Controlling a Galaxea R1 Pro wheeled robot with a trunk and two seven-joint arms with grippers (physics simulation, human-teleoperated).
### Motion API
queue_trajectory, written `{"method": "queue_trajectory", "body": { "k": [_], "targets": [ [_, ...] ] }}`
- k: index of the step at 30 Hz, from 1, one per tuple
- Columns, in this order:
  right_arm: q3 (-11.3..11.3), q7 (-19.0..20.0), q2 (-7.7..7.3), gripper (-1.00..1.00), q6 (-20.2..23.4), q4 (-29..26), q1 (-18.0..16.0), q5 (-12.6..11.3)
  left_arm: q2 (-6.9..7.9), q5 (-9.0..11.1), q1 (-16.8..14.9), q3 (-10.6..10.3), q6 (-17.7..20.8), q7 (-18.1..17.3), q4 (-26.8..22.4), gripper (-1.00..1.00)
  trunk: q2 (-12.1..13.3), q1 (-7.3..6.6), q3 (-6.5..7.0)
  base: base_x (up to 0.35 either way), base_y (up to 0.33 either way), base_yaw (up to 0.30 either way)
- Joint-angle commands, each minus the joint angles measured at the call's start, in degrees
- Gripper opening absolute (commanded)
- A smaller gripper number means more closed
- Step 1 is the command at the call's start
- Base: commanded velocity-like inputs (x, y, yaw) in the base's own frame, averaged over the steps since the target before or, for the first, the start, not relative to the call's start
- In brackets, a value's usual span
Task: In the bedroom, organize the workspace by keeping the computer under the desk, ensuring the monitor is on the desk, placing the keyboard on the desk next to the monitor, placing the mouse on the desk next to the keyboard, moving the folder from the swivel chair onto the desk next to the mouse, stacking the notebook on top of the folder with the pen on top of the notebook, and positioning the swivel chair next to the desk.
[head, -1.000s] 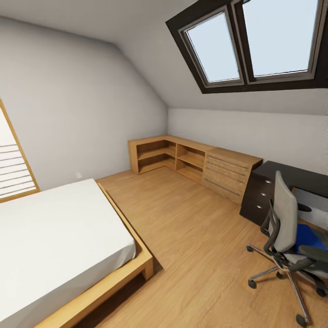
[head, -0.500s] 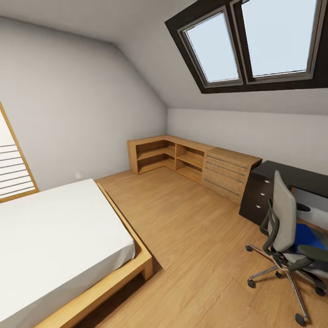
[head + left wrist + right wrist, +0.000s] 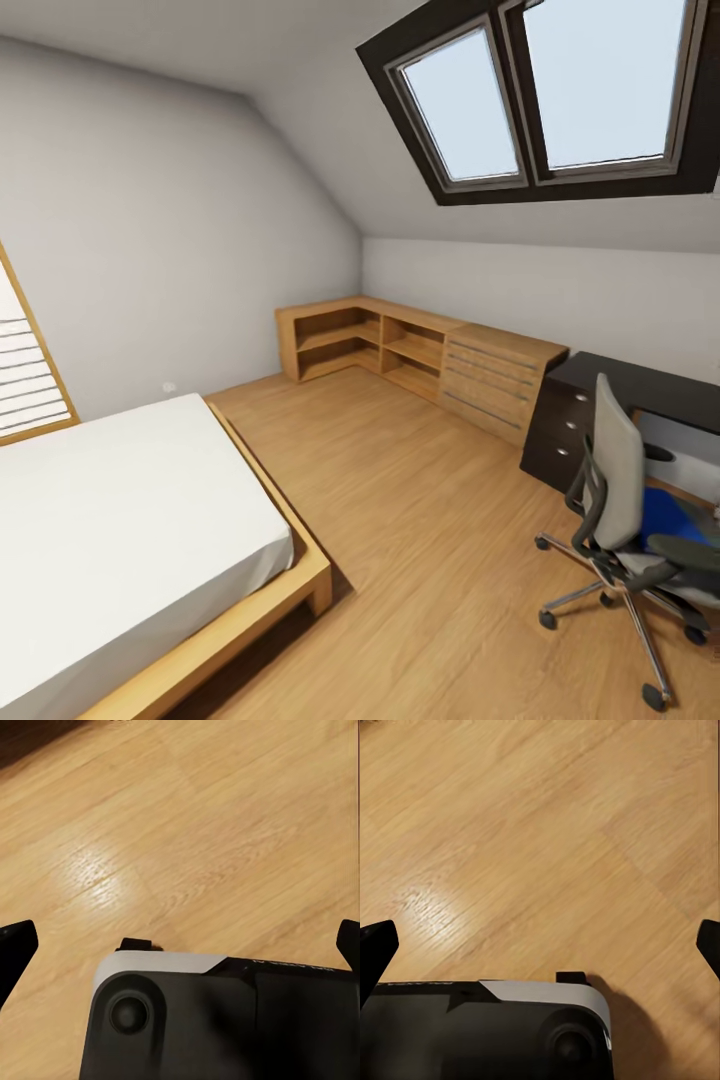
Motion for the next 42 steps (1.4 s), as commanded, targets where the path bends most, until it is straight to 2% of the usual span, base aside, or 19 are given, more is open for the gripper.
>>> {"method": "queue_trajectory", "body": {
  "k": [1,12,27,42],
  "targets": [
    [-0.04,-0.02,0.02,1.00,-0.14,-0.01,-0.02,-0.05,-0.02,0.21,0.00,0.19,-0.14,-0.07,-0.02,1.00,-0.05,0.01,-0.05,0.000,0.000,-0.188],
    [-0.04,-0.02,0.05,1.00,-0.15,-0.01,-0.02,0.00,-0.02,0.21,-0.02,0.19,-0.14,-0.09,-0.02,1.00,-0.05,0.01,0.19,0.025,0.024,-0.237],
    [-0.04,-0.02,0.05,1.00,-0.19,-0.01,-0.02,0.04,-0.02,0.29,-0.01,0.19,-0.11,-0.07,-0.02,1.00,-0.05,0.01,0.53,0.201,0.176,-0.251],
    [-0.04,-0.02,0.03,1.00,-0.19,-0.01,-0.02,0.04,-0.02,0.29,-0.02,0.21,-0.11,-0.07,-0.02,1.00,-0.05,0.01,0.59,0.021,0.015,-0.257]
  ]
}}
